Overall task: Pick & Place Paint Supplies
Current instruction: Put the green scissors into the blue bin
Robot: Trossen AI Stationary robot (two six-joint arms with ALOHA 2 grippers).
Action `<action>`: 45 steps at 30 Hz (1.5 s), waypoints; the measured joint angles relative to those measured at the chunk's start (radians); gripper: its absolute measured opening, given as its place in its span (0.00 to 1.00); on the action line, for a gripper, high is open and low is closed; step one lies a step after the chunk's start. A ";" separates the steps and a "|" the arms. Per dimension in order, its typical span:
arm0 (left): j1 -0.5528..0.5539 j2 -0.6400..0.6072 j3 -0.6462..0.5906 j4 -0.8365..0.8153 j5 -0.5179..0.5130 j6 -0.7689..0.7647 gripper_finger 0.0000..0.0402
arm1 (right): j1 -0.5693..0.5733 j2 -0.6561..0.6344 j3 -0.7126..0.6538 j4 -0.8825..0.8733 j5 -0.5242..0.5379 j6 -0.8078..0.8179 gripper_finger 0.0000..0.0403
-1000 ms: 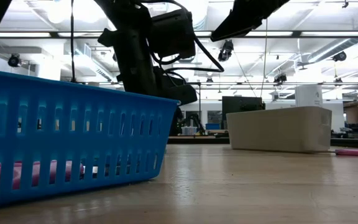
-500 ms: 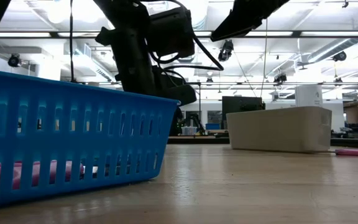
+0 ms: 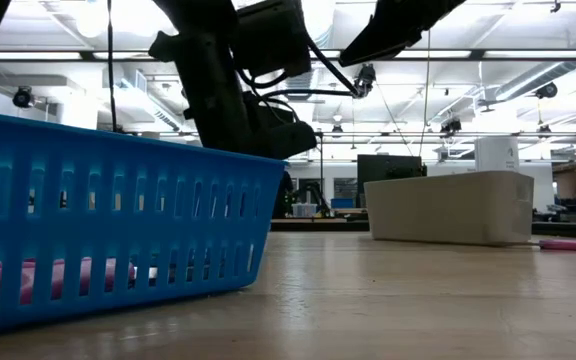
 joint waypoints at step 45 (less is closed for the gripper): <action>-0.433 -0.031 0.344 -0.420 0.036 -0.419 0.02 | 0.000 0.000 0.000 0.000 0.000 0.000 0.35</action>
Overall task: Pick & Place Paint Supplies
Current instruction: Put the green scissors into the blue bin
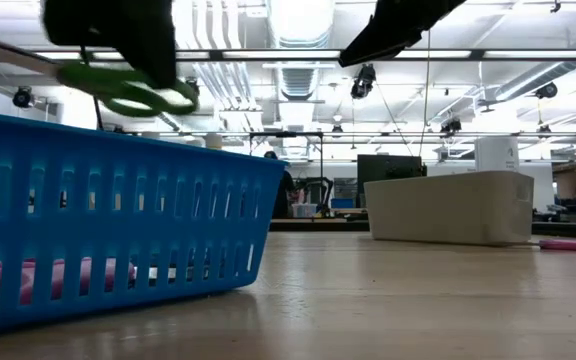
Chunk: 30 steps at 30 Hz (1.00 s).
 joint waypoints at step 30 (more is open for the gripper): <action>-0.006 0.172 -0.001 0.136 0.050 0.087 0.02 | 0.000 0.000 0.000 0.000 0.000 0.000 0.35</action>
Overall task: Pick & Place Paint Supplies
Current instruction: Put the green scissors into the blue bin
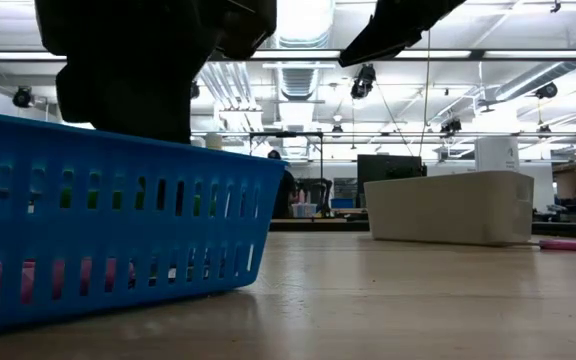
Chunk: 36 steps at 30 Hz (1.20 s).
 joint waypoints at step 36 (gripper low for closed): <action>0.006 -0.133 0.008 -0.125 -0.191 0.016 0.23 | 0.000 0.000 0.000 0.000 0.000 0.000 0.35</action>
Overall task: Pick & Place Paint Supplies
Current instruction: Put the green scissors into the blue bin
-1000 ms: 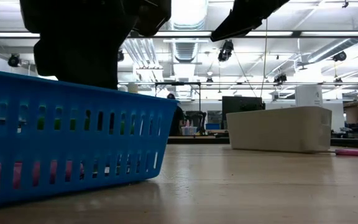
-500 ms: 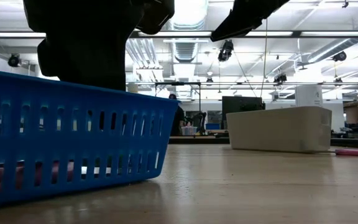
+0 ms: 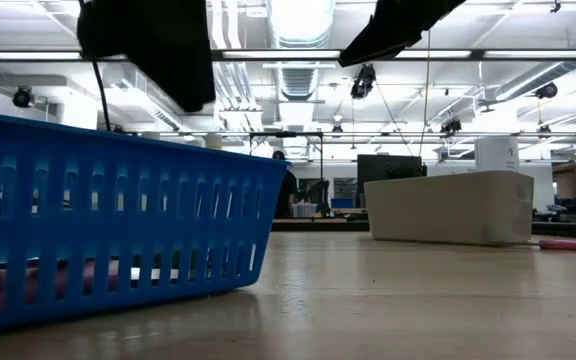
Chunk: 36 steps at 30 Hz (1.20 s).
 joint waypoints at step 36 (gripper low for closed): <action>0.111 -0.376 -0.528 0.011 0.036 -0.052 0.23 | 0.000 0.000 0.000 0.000 0.000 0.000 0.35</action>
